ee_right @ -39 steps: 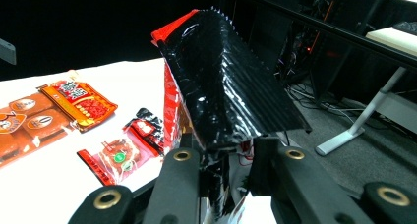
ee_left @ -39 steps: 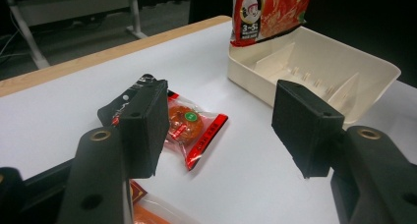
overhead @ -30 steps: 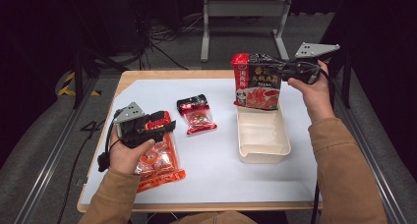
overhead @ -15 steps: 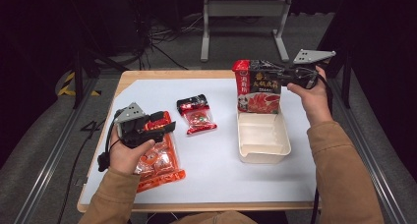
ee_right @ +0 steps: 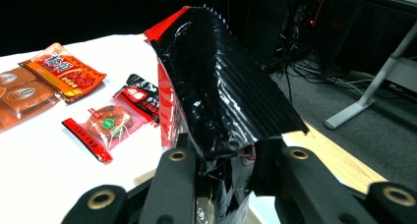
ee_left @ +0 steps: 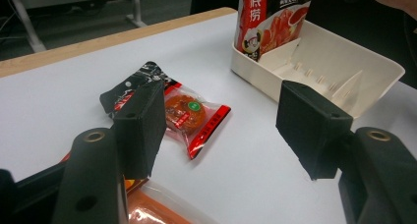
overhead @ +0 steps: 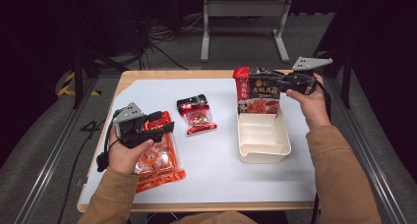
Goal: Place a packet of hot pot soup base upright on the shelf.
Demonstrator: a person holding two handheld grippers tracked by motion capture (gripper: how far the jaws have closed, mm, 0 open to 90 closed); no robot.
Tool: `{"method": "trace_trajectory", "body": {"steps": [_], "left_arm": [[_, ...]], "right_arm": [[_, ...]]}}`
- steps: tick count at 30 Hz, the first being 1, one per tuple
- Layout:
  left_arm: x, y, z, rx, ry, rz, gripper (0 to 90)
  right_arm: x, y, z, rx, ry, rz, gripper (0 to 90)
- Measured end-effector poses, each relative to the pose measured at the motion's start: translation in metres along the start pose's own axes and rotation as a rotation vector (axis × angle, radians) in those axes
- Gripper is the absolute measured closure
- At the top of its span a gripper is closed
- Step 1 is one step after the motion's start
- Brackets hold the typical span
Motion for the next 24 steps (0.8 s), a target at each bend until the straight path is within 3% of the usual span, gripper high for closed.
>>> {"method": "trace_trajectory", "body": {"steps": [10,12,24], "left_arm": [[0.0,0.001,0.0,0.006,-0.002,-0.005,35.1],[0.0,0.002,0.001,0.012,-0.004,-0.003,34.4],[0.001,0.002,0.002,0.018,-0.017,-0.014,29.9]], "right_arm": [[0.0,-0.003,0.011,0.008,0.057,0.011,73.5],[0.0,-0.003,0.014,0.0,0.087,0.015,73.2],[0.001,-0.003,0.028,-0.02,0.129,0.044,74.3]]}}
Point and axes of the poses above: each handheld gripper's, and its own axes: y roughly forward along the jaws, z roughly out of its underside, x roughly to its left, the point moved 1 cm from there along y, roughly forward along the jaws, and after that the axes turned 13 degrees about -z, right-handed, at the moved point
